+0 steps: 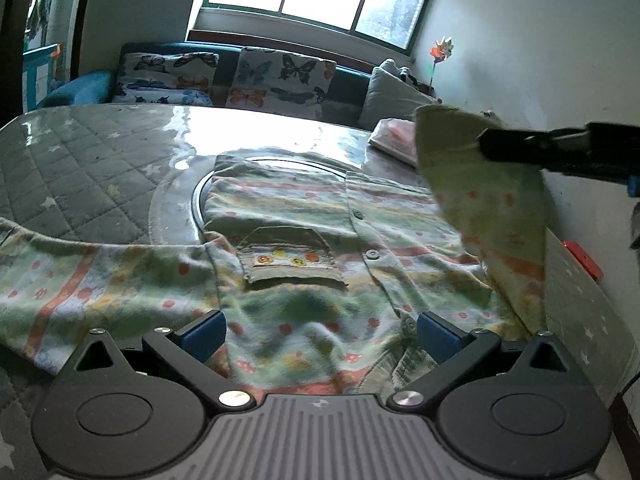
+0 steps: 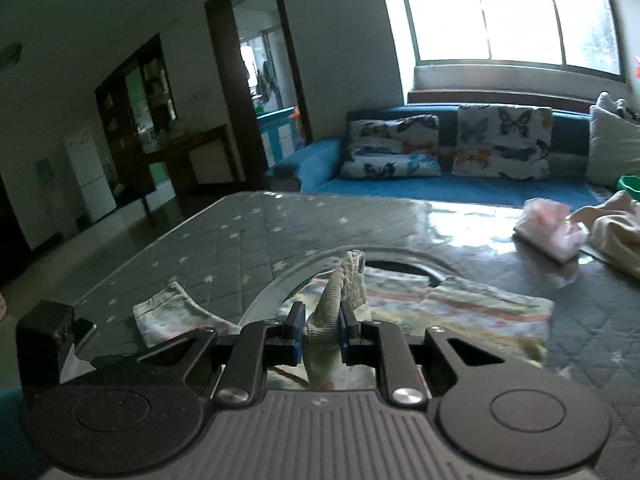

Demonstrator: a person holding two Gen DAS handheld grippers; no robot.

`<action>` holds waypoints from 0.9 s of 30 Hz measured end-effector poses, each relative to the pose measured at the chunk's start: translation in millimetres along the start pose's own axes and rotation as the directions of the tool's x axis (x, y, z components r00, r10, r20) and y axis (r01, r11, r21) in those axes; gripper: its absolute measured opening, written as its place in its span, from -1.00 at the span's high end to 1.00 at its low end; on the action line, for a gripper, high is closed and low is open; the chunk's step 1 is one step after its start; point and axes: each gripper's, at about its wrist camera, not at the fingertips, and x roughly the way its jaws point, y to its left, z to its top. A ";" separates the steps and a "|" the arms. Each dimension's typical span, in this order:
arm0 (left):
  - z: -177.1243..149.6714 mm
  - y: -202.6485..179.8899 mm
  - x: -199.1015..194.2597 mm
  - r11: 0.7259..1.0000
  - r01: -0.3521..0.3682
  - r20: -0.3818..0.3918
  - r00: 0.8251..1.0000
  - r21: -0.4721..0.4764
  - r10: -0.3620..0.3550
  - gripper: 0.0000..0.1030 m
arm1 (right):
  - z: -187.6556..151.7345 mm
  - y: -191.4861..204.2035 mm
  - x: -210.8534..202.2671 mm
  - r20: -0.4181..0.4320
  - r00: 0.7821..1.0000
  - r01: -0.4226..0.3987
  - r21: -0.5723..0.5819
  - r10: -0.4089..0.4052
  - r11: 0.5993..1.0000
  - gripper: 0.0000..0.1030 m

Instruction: Fold clothes

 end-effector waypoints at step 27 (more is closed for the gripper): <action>12.0 -21.0 15.5 0.998 0.063 -0.016 0.998 0.030 -0.063 -1.00 | -84.3 -72.0 -10.0 -0.259 0.947 0.191 -0.018 -0.189 0.982 0.44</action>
